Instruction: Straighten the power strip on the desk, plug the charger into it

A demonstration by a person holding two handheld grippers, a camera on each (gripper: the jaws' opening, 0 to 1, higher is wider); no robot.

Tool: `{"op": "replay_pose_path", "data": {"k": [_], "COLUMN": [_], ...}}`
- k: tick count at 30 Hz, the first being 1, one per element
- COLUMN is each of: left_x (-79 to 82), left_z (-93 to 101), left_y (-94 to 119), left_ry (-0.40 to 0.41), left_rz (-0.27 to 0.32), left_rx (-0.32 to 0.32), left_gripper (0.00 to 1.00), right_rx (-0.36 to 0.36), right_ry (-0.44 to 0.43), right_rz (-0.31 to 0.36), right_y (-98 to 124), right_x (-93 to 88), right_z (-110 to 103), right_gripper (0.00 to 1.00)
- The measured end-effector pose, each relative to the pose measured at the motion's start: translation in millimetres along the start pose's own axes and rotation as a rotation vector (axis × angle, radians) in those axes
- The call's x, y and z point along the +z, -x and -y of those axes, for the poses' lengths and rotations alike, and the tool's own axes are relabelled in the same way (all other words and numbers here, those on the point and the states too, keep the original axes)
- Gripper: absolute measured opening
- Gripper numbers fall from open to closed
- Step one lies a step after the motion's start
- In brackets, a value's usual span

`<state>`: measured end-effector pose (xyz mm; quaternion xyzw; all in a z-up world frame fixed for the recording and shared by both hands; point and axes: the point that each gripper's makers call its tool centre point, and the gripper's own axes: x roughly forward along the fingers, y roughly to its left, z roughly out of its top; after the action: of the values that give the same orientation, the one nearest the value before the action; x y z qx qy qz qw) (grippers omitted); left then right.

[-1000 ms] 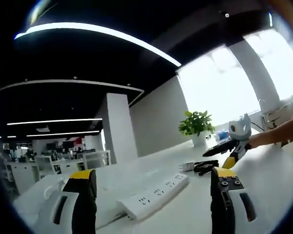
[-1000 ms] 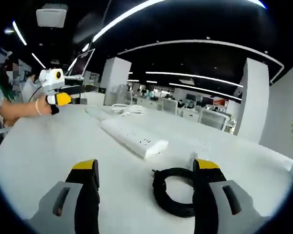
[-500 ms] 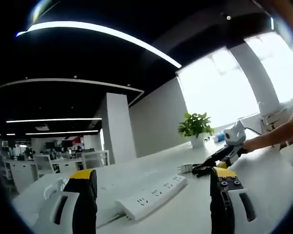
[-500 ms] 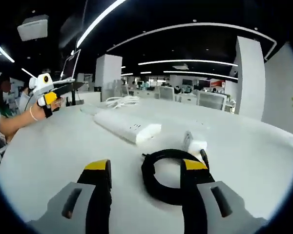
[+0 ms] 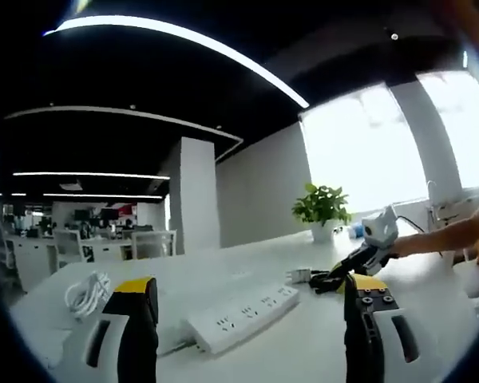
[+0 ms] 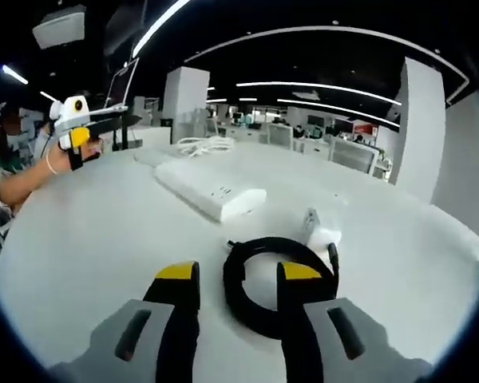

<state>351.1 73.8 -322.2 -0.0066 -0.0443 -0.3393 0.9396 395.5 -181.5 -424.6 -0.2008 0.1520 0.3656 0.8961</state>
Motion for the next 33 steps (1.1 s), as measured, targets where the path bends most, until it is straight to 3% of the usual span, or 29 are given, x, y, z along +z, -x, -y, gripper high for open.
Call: {"op": "replay_pose_path", "data": {"k": [1, 8, 10, 12, 23, 27, 33], "left_x": [-1.1, -10.4, -23.5, -27.4, -40.7, -49.5, -50.0], "left_z": [-0.9, -0.1, 1.3, 1.3, -5.1, -6.7, -6.4], "left_y": [2, 2, 3, 1, 6, 11, 13], "left_ry": [0.027, 0.028, 0.052, 0.057, 0.109, 0.100, 0.094], "left_rz": [-0.017, -0.063, -0.135, -0.146, -0.228, -0.286, -0.299], "left_rx": [0.013, 0.013, 0.010, 0.007, 0.050, 0.078, 0.087], "left_gripper": [0.99, 0.99, 0.99, 0.99, 0.98, 0.98, 0.97], "right_rx": [-0.006, 0.076, 0.069, 0.068, 0.078, 0.085, 0.087], "right_ry": [-0.016, -0.070, -0.067, -0.076, -0.080, -0.076, -0.080], "right_rz": [0.014, -0.059, -0.066, -0.096, -0.110, -0.115, -0.125], "right_y": [-1, -5, -6, -4, -11, -12, -14], "right_x": [3.9, 2.7, 3.2, -2.4, -3.5, -3.1, -1.4], "right_z": [1, -4, -2, -3, -6, -7, -7], "right_gripper": [0.30, 0.24, 0.19, 0.17, 0.13, 0.11, 0.09]}}
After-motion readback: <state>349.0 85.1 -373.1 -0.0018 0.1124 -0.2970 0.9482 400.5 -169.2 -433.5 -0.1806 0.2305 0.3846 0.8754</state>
